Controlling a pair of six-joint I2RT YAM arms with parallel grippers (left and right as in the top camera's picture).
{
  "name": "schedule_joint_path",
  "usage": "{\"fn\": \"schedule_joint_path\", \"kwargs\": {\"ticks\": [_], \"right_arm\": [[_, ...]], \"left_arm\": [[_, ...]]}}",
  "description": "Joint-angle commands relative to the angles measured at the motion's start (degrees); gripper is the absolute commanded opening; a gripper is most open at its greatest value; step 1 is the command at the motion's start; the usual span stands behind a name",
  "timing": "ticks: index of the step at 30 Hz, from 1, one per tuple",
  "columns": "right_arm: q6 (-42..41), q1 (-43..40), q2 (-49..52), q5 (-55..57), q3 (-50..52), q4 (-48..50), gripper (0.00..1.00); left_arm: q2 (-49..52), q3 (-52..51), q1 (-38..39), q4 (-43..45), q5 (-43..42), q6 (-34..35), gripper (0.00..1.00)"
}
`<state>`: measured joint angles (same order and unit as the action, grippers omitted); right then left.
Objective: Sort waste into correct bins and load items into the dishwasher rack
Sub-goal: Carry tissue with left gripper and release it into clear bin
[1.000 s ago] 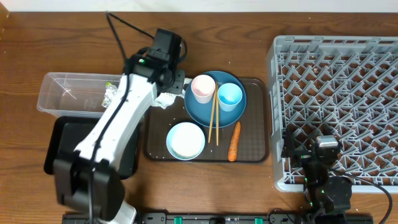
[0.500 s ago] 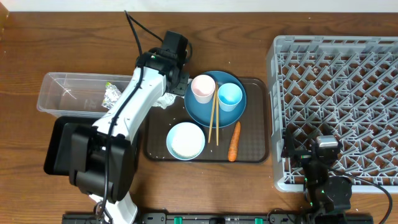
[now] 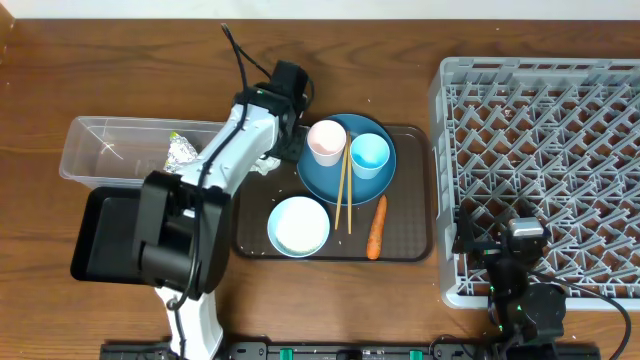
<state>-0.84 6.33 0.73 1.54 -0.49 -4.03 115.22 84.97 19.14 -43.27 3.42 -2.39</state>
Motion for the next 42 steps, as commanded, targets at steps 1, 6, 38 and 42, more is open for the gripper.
{"fn": "schedule_joint_path", "kwargs": {"ticks": [1, 6, 38, 42], "right_arm": [[-0.37, -0.46, -0.09, 0.57, 0.17, -0.07, 0.99], [-0.37, -0.46, -0.09, 0.57, 0.17, -0.07, 0.99], [-0.37, -0.48, -0.09, 0.57, 0.17, -0.07, 0.99], [-0.37, -0.46, -0.09, 0.57, 0.17, -0.07, 0.99]], "left_arm": [[2.49, 0.50, -0.20, 0.46, 0.79, -0.83, 0.56], [4.68, 0.50, -0.20, 1.01, 1.22, -0.81, 0.55], [-25.57, 3.45, -6.23, 0.44, 7.82, 9.81, 0.06], [-25.73, 3.43, -14.29, -2.62, 7.80, 17.25, 0.06]]}}
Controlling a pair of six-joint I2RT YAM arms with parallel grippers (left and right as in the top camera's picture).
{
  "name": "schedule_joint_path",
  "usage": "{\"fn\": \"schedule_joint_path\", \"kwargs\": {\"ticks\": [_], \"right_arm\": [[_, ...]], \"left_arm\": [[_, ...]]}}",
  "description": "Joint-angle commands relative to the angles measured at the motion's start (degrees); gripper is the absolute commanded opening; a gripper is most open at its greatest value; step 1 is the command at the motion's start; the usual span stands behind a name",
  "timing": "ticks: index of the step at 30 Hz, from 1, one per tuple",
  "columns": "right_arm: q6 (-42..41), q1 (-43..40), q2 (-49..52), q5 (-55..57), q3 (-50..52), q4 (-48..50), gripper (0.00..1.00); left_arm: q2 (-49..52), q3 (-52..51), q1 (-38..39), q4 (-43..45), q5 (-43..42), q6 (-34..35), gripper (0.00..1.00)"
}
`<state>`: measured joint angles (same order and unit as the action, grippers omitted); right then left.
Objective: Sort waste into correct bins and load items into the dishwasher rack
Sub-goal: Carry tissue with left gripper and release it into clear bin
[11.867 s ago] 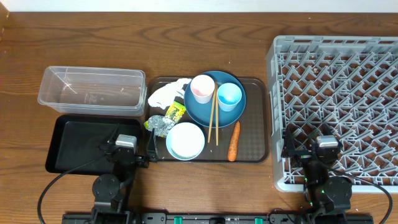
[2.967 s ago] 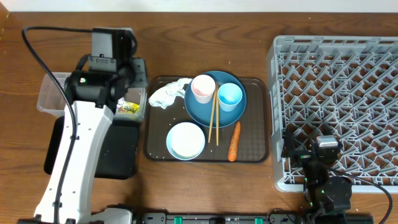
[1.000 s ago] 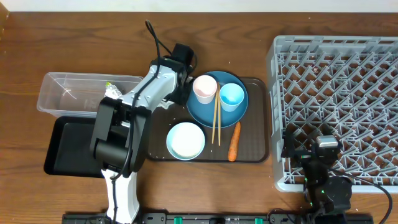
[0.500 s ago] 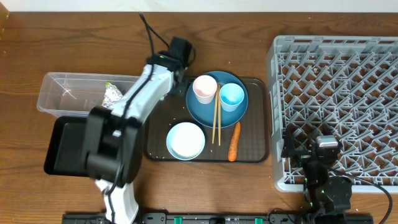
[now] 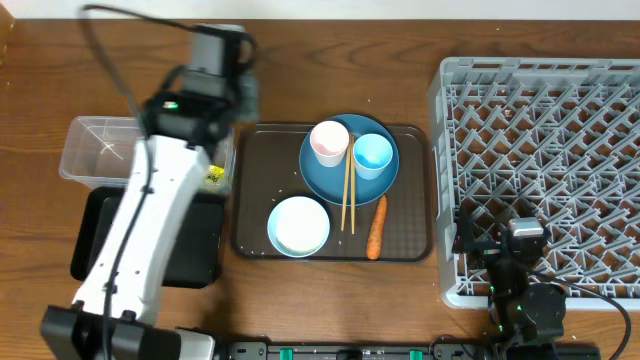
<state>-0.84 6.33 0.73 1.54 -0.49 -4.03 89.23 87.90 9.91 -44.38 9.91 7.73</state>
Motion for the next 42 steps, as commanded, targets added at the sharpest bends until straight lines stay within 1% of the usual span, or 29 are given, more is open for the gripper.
{"fn": "schedule_joint_path", "kwargs": {"ticks": [1, 4, 7, 11, 13, 28, 29, 30, 33, 36, 37, 38, 39, 42], "right_arm": [[-0.37, -0.46, -0.09, 0.57, 0.17, -0.07, 0.99], [-0.37, -0.48, -0.09, 0.57, 0.17, -0.07, 0.99], [-0.37, -0.46, -0.09, 0.57, 0.17, -0.07, 0.99], [-0.37, -0.46, -0.09, 0.57, 0.17, -0.07, 0.99], [-0.37, -0.48, -0.09, 0.57, 0.17, -0.07, 0.99], [-0.37, -0.46, -0.09, 0.57, 0.17, -0.07, 0.99], [-0.37, -0.46, -0.09, 0.57, 0.17, -0.07, 0.99], [-0.37, -0.46, -0.09, 0.57, 0.17, -0.07, 0.99], [-0.37, -0.46, -0.09, 0.57, 0.17, -0.07, 0.99], [-0.37, -0.46, -0.09, 0.57, 0.17, -0.07, 0.99], [-0.37, -0.46, -0.09, 0.57, 0.17, -0.07, 0.99], [-0.37, -0.48, -0.09, 0.57, 0.17, -0.07, 0.99], [-0.37, -0.46, -0.09, 0.57, 0.17, -0.07, 0.99], [-0.37, -0.46, -0.09, 0.57, 0.17, -0.07, 0.99]], "left_arm": [[0.44, 0.50, -7.63, -2.58, 1.29, 9.18, 0.06], [0.79, 0.07, -15.06, -5.01, 1.27, 14.12, 0.06], [0.79, -1.40, -21.55, -5.44, -0.15, 17.90, 0.06], [1.11, -3.41, -28.22, -4.31, -6.25, 18.75, 0.06], [1.84, -3.93, -30.18, -3.96, -8.26, 18.75, 0.06], [12.37, -4.33, -31.12, -3.15, -8.24, 18.73, 0.06], [12.66, -4.33, -31.12, -3.15, -8.24, 18.75, 0.07], [12.90, -4.33, -31.12, -3.13, -8.24, 18.75, 0.11], [12.92, -4.31, -31.12, -2.82, -8.22, 18.73, 0.16], [12.92, -4.33, -31.12, -2.69, -8.22, 18.73, 0.17], [12.92, -4.33, -31.12, -2.69, -8.22, 18.73, 0.22], [12.92, -4.31, -31.12, -2.64, -8.22, 18.73, 0.24], [12.92, -4.31, -31.12, -2.56, -8.22, 18.73, 0.28], [12.92, -4.31, -31.12, -2.38, -8.22, 18.73, 0.29]]}}
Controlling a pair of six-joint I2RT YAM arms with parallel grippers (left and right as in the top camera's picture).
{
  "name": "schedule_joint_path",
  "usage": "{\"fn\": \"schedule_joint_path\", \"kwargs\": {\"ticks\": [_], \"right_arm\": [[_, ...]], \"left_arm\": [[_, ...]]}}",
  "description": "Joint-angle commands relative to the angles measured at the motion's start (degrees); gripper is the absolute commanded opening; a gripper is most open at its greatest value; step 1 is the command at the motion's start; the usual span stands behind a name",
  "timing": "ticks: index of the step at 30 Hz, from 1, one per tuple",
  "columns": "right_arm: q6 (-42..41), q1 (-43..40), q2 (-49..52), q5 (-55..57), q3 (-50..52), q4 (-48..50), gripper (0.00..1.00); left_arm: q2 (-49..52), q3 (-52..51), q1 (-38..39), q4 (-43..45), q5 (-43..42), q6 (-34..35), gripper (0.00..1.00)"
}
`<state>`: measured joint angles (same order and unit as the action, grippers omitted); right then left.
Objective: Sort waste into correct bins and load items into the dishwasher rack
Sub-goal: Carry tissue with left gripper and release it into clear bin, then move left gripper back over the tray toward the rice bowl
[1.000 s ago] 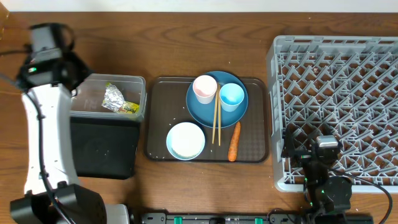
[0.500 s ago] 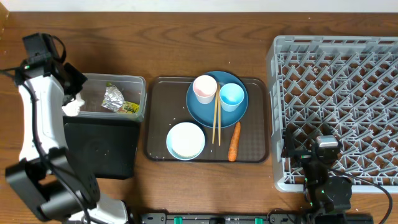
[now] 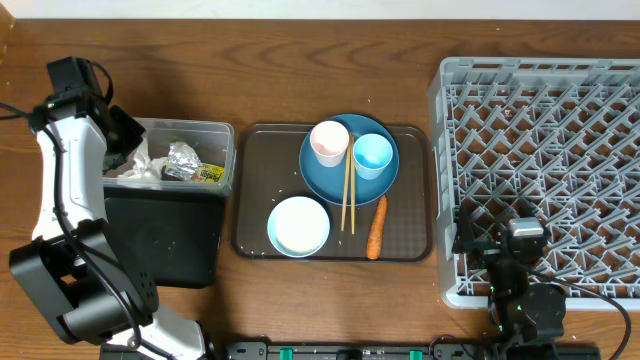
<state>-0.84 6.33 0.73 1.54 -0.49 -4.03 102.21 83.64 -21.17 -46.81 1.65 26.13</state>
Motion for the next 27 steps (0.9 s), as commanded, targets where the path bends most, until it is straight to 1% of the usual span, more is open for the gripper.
{"fn": "schedule_joint_path", "kwargs": {"ticks": [1, 2, 4, 8, 10, 15, 19, 22, 25, 27], "right_arm": [[-0.37, -0.46, -0.09, 0.57, 0.17, -0.04, 0.99], [-0.37, -0.46, -0.09, 0.57, 0.17, -0.07, 0.99], [-0.37, -0.48, -0.09, 0.57, 0.17, -0.07, 0.99], [-0.37, -0.48, -0.09, 0.57, 0.17, -0.07, 0.99], [-0.37, -0.46, -0.09, 0.57, 0.17, -0.07, 0.99], [-0.37, -0.46, -0.09, 0.57, 0.17, -0.07, 0.99], [-0.37, -0.46, -0.09, 0.57, 0.17, -0.07, 0.99], [-0.37, -0.48, -0.09, 0.57, 0.17, -0.07, 0.99], [-0.37, -0.46, -0.09, 0.57, 0.17, -0.07, 0.99], [-0.37, -0.48, -0.09, 0.57, 0.17, -0.07, 0.99]], "left_arm": [[-0.09, -0.04, -0.04, 0.22, 0.00, 0.33, 0.32], [-0.11, -0.04, -0.02, 0.42, -0.13, 0.31, 0.36], [-0.46, -0.02, -0.02, 0.81, -2.73, -0.61, 0.38], [-3.04, 0.15, 0.28, 0.79, -14.25, -2.21, 0.41], [-5.27, 0.15, 1.16, 0.09, -17.64, -3.17, 0.43], [-12.52, 0.15, 5.84, -2.45, -17.62, -4.90, 0.45], [-17.66, 0.15, 11.72, -7.15, -17.49, -6.23, 0.48], [-19.54, 0.15, 16.35, -12.68, -17.22, -8.07, 0.49], [-19.76, -0.15, 21.51, -20.41, -12.22, -8.13, 0.49], [-19.76, -1.29, 24.13, -23.37, -10.45, -8.11, 0.49]]}}
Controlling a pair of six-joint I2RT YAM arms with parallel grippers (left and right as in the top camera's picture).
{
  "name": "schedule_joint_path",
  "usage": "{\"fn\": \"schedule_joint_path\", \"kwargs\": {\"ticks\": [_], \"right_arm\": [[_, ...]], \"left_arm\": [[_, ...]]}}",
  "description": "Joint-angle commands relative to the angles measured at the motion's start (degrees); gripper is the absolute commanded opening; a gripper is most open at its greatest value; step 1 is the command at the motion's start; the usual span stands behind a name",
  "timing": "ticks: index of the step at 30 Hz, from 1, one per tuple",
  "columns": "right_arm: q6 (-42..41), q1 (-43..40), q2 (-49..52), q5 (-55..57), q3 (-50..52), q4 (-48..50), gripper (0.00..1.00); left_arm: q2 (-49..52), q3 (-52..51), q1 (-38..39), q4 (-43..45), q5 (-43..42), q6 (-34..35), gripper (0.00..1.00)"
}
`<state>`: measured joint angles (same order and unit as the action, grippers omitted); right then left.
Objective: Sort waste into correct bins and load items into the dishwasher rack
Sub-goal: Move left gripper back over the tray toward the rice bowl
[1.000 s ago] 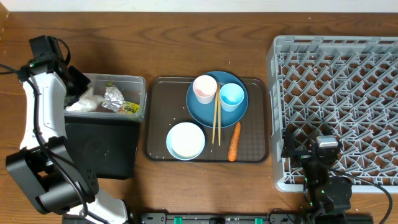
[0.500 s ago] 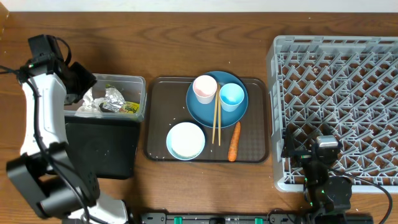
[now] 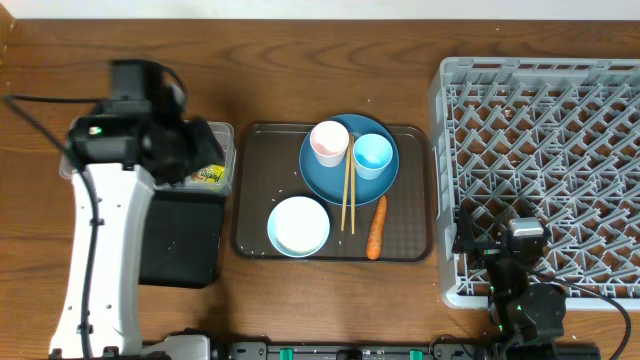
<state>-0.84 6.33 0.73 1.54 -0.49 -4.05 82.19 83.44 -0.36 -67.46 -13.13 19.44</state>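
Note:
My left gripper [image 3: 188,152] hangs over the clear waste bin [image 3: 226,140] and covers most of it; its fingers are hidden from above. A yellow-labelled wrapper [image 3: 211,176] shows in the bin's right end. On the brown tray [image 3: 254,190] lie a blue plate [image 3: 325,180] with a pink cup [image 3: 328,141], a blue cup [image 3: 371,153] and chopsticks [image 3: 347,192], plus a white bowl [image 3: 298,225] and a carrot [image 3: 376,227]. My right gripper [image 3: 508,238] rests at the front edge of the grey dishwasher rack [image 3: 540,120].
A black bin [image 3: 182,240] stands in front of the clear bin, left of the tray. The rack fills the right side of the wooden table. My left arm's white link runs from the front left corner up to the bins.
My left gripper was at the clear bin's far left end; now it is over the bin's middle and right part, hiding the foil and white crumpled paper seen there.
At first my left gripper was at the tray's back left corner by a crumpled white scrap, and the clear bin held foil. Then it was behind the bin's right end, and the scrap was off the tray. Later white paper lay in the bin. The right arm stayed still.

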Motion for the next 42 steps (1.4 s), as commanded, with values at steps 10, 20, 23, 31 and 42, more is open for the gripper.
{"fn": "schedule_joint_path", "kwargs": {"ticks": [10, 20, 23, 31, 42], "right_arm": [[-0.37, -0.46, -0.09, 0.57, 0.17, -0.04, 0.99], [-0.37, -0.46, -0.09, 0.57, 0.17, -0.04, 0.99], [-0.37, -0.48, -0.09, 0.57, 0.17, -0.02, 0.99], [-0.37, -0.46, -0.09, 0.57, 0.17, -0.04, 0.99], [-0.37, -0.46, -0.09, 0.57, 0.17, -0.02, 0.99]], "left_arm": [[0.26, -11.56, 12.96, -5.38, 4.39, -1.36, 0.49], [0.26, -21.18, 17.16, -4.46, 18.03, 3.89, 0.48], [0.26, -22.86, 17.16, -3.58, 21.53, 6.64, 0.48], [0.26, -27.78, 17.09, 3.26, 23.06, 6.82, 0.48], [0.26, -36.98, 16.98, 17.77, 25.83, 7.02, 0.48]]}}
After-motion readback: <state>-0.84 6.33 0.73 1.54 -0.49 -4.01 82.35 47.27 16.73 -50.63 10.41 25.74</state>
